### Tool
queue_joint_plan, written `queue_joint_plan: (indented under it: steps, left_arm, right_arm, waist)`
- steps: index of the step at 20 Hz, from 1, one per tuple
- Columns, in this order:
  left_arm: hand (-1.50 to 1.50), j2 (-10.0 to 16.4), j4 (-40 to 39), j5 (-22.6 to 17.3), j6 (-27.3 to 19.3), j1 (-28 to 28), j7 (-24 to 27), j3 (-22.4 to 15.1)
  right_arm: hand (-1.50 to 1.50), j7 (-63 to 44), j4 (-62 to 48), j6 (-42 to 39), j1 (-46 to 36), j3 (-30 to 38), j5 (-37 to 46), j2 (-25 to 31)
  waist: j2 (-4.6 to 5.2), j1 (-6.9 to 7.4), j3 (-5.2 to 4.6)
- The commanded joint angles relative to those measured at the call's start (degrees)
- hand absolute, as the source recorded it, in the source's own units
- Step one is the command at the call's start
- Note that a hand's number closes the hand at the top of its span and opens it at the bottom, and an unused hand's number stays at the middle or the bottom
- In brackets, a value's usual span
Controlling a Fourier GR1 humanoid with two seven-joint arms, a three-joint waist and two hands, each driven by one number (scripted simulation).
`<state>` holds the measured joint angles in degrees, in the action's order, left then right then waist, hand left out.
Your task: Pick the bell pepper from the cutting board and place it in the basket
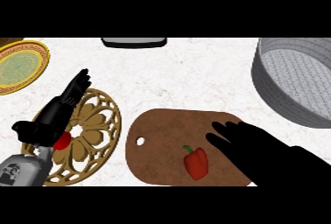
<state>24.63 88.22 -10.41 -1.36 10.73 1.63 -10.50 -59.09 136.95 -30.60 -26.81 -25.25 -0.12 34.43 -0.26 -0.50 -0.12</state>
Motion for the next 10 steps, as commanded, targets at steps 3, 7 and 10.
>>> queue_joint_plan:
  steps: [3,7,10]
  left_arm:
    - [0.0,0.54,3.97,0.59,1.74,-2.9,-1.41,1.6]
    - [0.0,-3.18,-0.11,2.97,1.55,-2.25,2.48,1.02]
    - [0.0,-2.98,5.54,3.45,0.96,-1.6,-2.97,0.97]
  right_arm:
    - [-1.5,-4.95,-2.76,-0.42,0.35,-0.43,4.0,-3.14]
    - [-1.5,4.67,-5.35,1.25,6.66,-1.89,13.1,-6.14]
    - [-1.5,14.47,-8.34,1.42,12.06,0.77,17.66,-4.73]
  waist:
    - [0.15,0.77,0.1]
    - [0.28,0.53,0.14]
    - [0.25,0.56,0.19]
